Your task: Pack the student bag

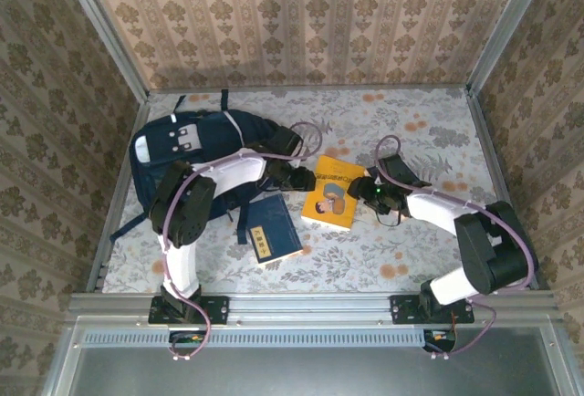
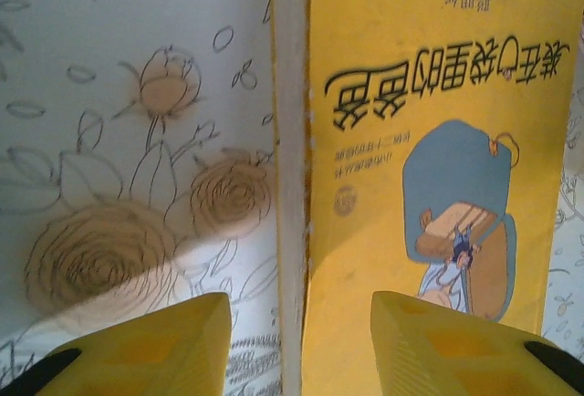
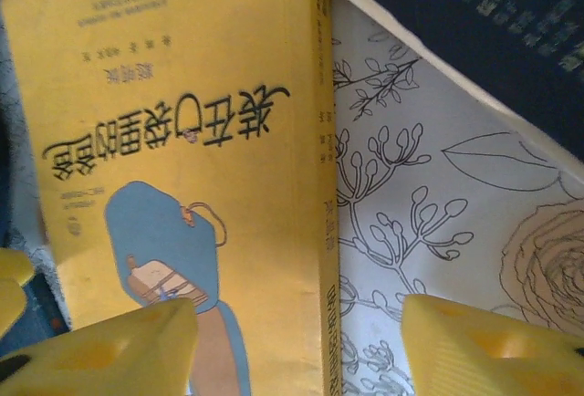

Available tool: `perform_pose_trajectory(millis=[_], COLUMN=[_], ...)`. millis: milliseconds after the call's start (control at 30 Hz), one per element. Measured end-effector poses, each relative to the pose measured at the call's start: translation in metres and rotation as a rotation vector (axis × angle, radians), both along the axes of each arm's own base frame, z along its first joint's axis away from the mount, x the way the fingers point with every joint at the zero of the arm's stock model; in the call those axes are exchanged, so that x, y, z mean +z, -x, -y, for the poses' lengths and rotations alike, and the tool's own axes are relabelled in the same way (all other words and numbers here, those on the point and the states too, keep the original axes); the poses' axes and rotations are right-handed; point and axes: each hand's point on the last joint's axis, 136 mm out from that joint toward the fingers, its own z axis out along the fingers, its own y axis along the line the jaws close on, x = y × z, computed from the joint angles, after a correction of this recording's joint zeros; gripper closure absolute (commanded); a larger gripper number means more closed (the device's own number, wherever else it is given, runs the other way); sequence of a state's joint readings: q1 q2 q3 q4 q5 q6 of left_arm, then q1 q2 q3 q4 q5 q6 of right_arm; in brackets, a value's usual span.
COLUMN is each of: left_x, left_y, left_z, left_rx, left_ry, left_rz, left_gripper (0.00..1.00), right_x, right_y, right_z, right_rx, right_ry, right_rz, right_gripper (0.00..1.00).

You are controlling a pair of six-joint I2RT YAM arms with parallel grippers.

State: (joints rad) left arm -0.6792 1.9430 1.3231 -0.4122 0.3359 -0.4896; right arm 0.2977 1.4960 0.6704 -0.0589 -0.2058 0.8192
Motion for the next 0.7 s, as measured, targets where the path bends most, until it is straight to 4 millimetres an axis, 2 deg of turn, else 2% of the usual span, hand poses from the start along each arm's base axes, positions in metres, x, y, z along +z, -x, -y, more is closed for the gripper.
perform_pose_trajectory(millis=[167, 367, 700], left_x=[-0.007, -0.020, -0.019], left_y=[-0.006, -0.007, -0.005], left_z=[0.006, 0.009, 0.013], left_rx=[-0.006, -0.016, -0.029], left_ry=[0.000, -0.011, 0.013], left_rz=[-0.007, -0.029, -0.042], left_gripper=[0.67, 0.72, 0.87], right_x=[-0.013, -0.015, -0.014], right_y=[-0.002, -0.009, -0.017], right_z=[0.001, -0.002, -0.012], right_rx=[-0.003, 0.003, 0.056], right_ry=[-0.030, -0.092, -0.159], right_rz=[-0.045, -0.074, -0.084], right_gripper=[0.54, 0.57, 0.58])
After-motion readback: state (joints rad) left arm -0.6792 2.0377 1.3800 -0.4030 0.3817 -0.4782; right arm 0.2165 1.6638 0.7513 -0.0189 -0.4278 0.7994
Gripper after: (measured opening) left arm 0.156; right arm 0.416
